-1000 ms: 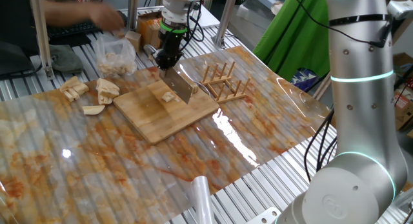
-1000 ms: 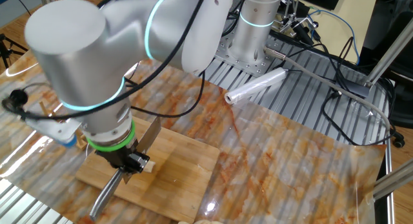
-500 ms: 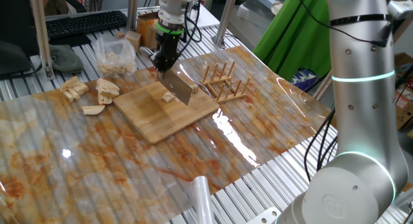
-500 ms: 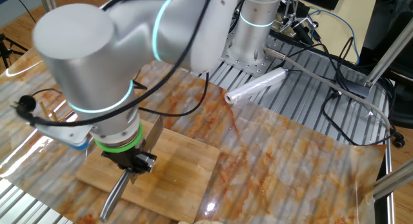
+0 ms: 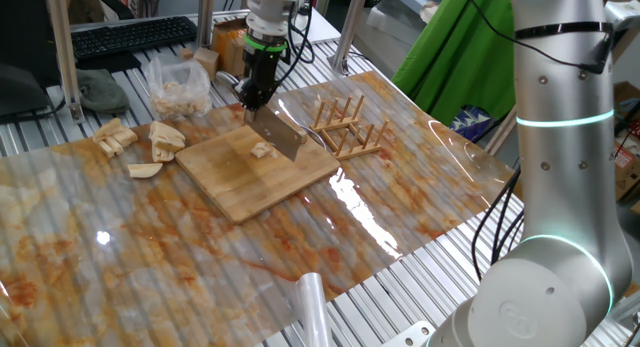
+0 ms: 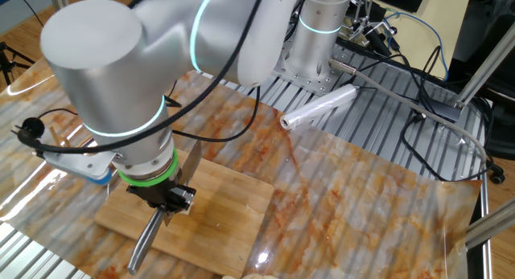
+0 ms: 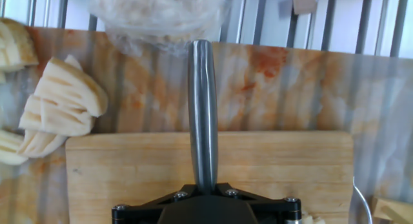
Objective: Slice the lotus root
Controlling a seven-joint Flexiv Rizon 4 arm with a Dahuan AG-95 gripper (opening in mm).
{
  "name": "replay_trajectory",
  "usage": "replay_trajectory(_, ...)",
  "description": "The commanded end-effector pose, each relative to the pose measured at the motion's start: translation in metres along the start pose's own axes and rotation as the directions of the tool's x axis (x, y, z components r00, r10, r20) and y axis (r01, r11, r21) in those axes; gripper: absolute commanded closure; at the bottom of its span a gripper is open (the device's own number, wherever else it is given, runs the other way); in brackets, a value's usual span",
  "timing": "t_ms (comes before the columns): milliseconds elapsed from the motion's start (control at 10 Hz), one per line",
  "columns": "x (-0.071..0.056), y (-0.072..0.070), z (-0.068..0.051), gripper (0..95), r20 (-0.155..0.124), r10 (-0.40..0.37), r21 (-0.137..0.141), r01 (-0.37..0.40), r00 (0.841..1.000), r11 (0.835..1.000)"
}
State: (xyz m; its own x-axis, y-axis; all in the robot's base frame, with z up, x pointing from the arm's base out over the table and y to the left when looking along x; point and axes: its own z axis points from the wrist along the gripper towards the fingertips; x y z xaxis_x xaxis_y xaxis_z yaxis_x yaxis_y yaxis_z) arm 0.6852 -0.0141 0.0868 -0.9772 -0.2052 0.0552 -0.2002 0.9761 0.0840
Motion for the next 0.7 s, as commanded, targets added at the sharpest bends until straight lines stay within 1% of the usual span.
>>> replay_trajectory(100, 0.0153, 0.0056, 0.0014, 95.0, 0.014, 0.004, 0.012, -0.005, 1.0, 1.0)
replay_trajectory(200, 0.0175, 0.0067, 0.0013, 95.0, 0.014, 0.006, 0.012, -0.006, 1.0, 1.0)
replay_trajectory(400, 0.023, 0.0102, 0.0017, 95.0, 0.03, 0.014, 0.012, -0.015, 0.999, 1.0)
replay_trajectory(500, 0.0236, 0.0102, 0.0012, 95.0, 0.031, 0.014, 0.013, -0.014, 0.999, 1.0)
replay_trajectory(700, 0.0244, 0.0082, 0.001, 95.0, 0.056, 0.005, 0.017, -0.006, 0.998, 1.0)
